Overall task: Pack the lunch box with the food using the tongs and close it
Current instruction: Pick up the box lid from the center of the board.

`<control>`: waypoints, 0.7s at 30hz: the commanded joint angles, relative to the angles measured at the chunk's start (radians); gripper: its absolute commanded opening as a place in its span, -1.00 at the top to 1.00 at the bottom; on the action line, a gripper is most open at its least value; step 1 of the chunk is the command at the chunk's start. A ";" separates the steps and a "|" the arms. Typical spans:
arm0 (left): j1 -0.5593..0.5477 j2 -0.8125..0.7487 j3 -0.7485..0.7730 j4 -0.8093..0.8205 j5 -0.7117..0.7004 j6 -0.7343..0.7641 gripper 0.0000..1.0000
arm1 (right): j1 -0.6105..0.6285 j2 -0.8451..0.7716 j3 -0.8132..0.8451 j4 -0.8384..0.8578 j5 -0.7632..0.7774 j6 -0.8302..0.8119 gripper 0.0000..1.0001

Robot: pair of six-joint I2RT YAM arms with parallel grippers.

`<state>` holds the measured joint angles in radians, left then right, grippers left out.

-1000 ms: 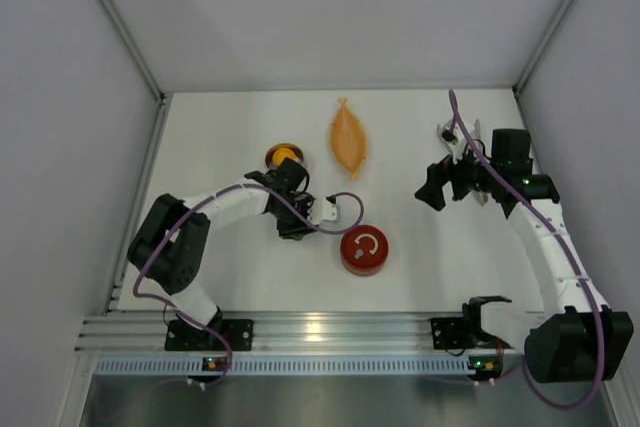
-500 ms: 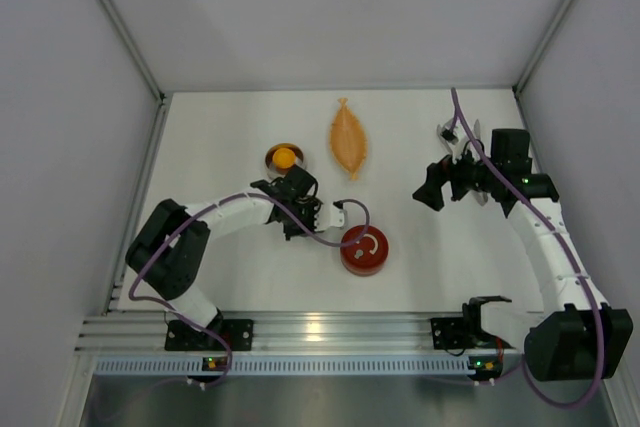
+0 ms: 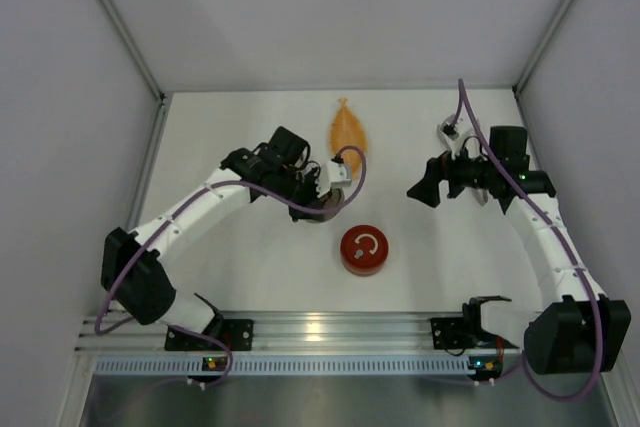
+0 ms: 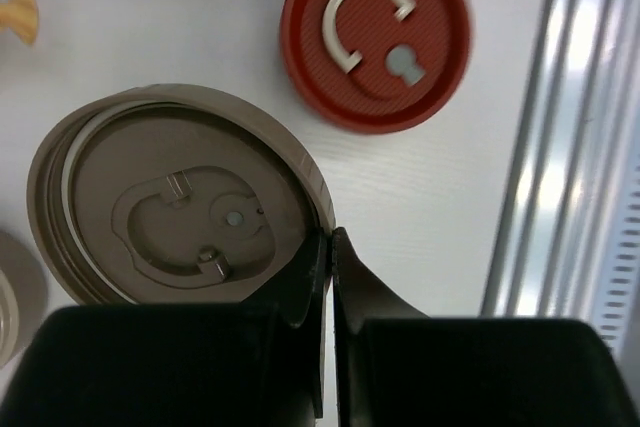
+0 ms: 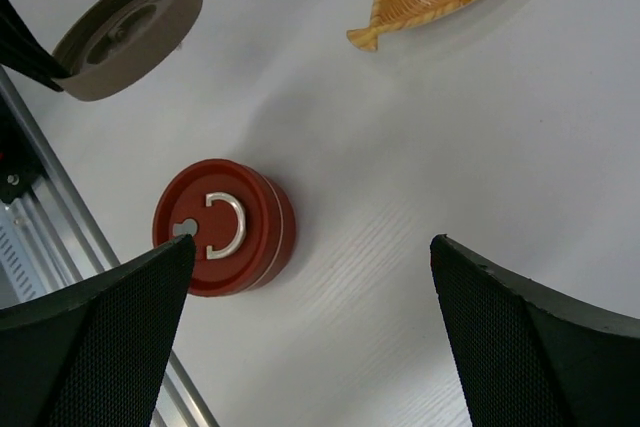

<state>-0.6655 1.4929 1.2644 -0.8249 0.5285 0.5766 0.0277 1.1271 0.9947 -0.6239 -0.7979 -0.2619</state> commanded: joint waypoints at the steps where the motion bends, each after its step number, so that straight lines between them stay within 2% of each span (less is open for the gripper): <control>1: 0.038 -0.056 0.105 -0.132 0.273 -0.090 1.00 | -0.017 0.002 0.016 0.133 -0.102 0.076 -0.99; 3: 0.113 -0.060 0.148 -0.141 0.387 -0.145 1.00 | -0.018 -0.012 -0.017 0.188 -0.171 0.146 -0.99; 4: 0.145 -0.059 0.159 -0.140 0.524 -0.167 1.00 | -0.018 -0.016 -0.031 0.260 -0.196 0.177 -0.99; 6: 0.249 -0.056 0.177 -0.105 0.651 -0.245 1.00 | -0.017 -0.023 -0.065 0.335 -0.257 0.266 -0.99; 8: 0.300 -0.051 0.194 -0.071 0.764 -0.296 1.00 | -0.006 -0.020 -0.076 0.417 -0.285 0.325 -0.98; 13: 0.331 -0.088 0.191 0.028 0.798 -0.365 1.00 | 0.058 0.026 -0.103 0.562 -0.365 0.469 -0.83; 17: 0.330 -0.114 0.178 0.044 0.775 -0.357 1.00 | 0.155 0.080 -0.157 0.844 -0.389 0.654 -0.83; 20: 0.330 -0.128 0.179 0.029 0.772 -0.328 1.00 | 0.240 0.134 -0.182 0.967 -0.379 0.745 -0.78; 21: 0.328 -0.132 0.178 0.026 0.771 -0.325 1.00 | 0.264 0.163 -0.192 1.063 -0.374 0.771 -0.72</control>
<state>-0.3359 1.4059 1.4261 -0.8394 1.2392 0.2371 0.2195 1.2480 0.8185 0.1097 -1.1320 0.3660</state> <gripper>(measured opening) 0.022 0.875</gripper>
